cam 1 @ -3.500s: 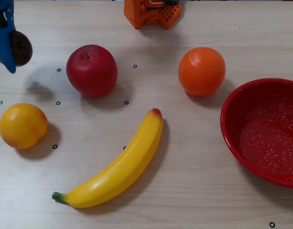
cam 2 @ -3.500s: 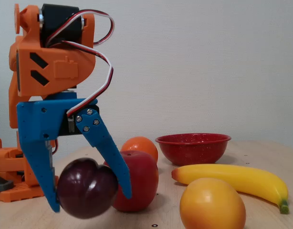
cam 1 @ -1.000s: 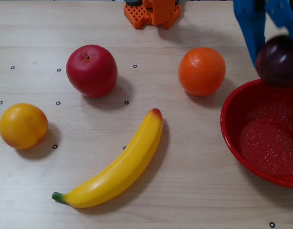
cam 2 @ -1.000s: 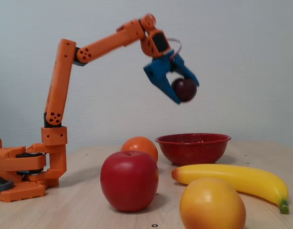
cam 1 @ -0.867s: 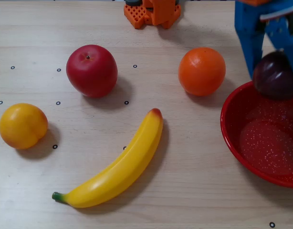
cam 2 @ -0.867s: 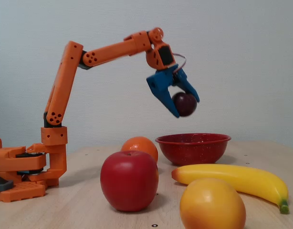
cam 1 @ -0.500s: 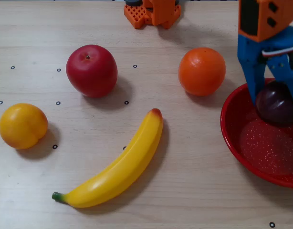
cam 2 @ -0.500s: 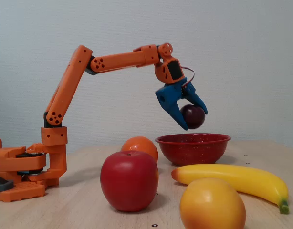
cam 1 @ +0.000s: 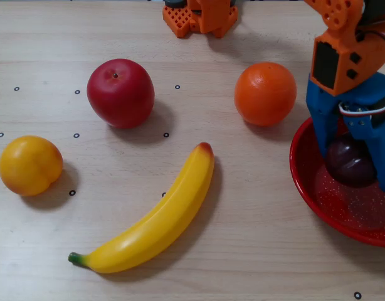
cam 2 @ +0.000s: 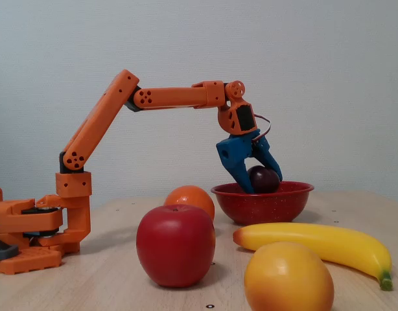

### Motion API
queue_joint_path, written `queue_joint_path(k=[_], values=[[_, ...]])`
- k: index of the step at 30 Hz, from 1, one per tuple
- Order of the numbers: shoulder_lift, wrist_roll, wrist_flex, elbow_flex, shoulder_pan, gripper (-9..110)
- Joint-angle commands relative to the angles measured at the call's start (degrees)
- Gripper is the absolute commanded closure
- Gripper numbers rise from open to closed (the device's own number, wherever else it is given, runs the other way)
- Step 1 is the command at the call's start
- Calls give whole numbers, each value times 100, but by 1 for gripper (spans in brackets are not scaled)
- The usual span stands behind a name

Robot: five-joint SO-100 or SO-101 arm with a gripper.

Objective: Put plum in the red bowl.

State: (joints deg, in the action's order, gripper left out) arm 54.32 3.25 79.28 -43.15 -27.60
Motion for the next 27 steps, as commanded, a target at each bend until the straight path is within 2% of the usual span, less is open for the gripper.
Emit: queue_joint_path(k=[1,8,20,22,27], values=[[360,114,105,659,-158,68],[316,149,158,800,-246,60],[501,176,53,940,-193,65],[562,176,62,940,-167,69],[686,141,18,949,-79,92]])
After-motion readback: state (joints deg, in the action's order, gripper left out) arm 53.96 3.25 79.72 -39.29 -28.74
